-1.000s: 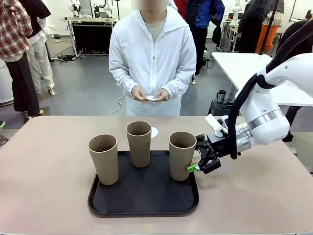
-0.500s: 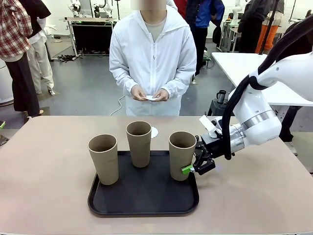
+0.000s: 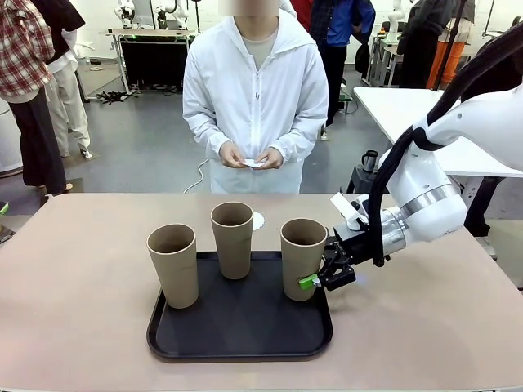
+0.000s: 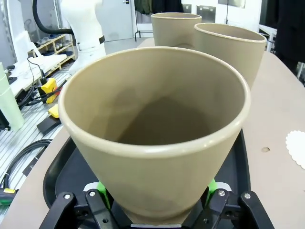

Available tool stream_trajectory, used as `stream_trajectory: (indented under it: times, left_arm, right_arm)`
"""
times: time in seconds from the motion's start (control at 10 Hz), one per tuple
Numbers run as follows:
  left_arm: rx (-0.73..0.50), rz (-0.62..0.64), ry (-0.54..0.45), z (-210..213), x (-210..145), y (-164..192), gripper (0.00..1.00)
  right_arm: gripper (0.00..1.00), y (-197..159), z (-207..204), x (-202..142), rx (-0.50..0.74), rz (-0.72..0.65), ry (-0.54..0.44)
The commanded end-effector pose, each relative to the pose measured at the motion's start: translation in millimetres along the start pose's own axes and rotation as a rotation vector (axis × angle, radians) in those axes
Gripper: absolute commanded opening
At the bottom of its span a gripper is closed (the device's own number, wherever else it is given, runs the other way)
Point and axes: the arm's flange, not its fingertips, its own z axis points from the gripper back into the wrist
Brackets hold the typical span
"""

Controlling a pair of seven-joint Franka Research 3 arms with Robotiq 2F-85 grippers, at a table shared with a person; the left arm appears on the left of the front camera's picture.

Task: Place coasters on the table and set cups on them.
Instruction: Pick up one Reusable plastic cup and place it on a coaster set by the human.

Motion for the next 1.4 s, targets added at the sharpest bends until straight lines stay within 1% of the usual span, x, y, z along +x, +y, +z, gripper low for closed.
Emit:
stream_trajectory:
  times: [0.0, 0.1, 0.3, 0.4, 0.5, 0.6, 0.7, 0.8, 0.9, 1.1, 1.2, 1.3]
  left_arm:
    - [-0.007, -0.004, -0.006, 1.6, -0.5, -1.2, 1.0]
    - [-0.007, -0.004, -0.006, 1.6, -0.5, -1.2, 1.0]
    - [-0.007, -0.004, -0.006, 1.6, -0.5, -1.2, 1.0]
    - [-0.007, -0.004, -0.006, 1.6, -0.5, -1.2, 1.0]
    - [-0.007, -0.004, -0.006, 1.6, -0.5, -1.2, 1.0]
    - [-0.007, -0.004, -0.006, 1.6, -0.5, -1.2, 1.0]
    - [-0.007, -0.004, -0.006, 1.6, -0.5, -1.2, 1.0]
    - [-0.007, -0.004, -0.006, 1.6, -0.5, -1.2, 1.0]
    - [-0.007, -0.004, -0.006, 1.6, -0.5, -1.2, 1.0]
    - [-0.007, -0.004, -0.006, 1.6, -0.5, -1.2, 1.0]
    - [-0.007, -0.004, -0.006, 1.6, -0.5, -1.2, 1.0]
    - [-0.007, -0.004, -0.006, 1.6, -0.5, -1.2, 1.0]
  right_arm:
    - [0.0, 2.4, 3.0, 13.7, -0.053, -0.04, 0.01]
    - [0.76, 13.1, 7.4, 38.1, -0.092, -0.052, 0.029]
    - [0.76, 31.6, 19.4, 102.5, -0.17, -0.081, 0.098]
    - [0.76, 36.8, 24.3, 134.2, -0.186, -0.08, 0.097]
    - [0.76, 39.4, 23.6, 159.6, -0.204, -0.064, 0.104]
    - [0.76, 41.6, 23.6, 177.7, -0.212, -0.066, 0.117]
    - [0.76, 42.0, 24.0, 187.7, -0.22, -0.07, 0.101]
    - [0.76, 41.5, 23.8, 188.7, -0.25, -0.081, 0.1]
    - [0.76, 43.7, 30.2, 189.5, -0.202, -0.044, 0.098]
    - [0.76, 43.7, 30.2, 189.5, -0.202, -0.044, 0.098]
    - [0.82, 45.2, 30.2, 195.1, -0.214, -0.051, 0.106]
    - [0.82, 29.8, 41.0, 195.7, -0.187, -0.045, 0.078]
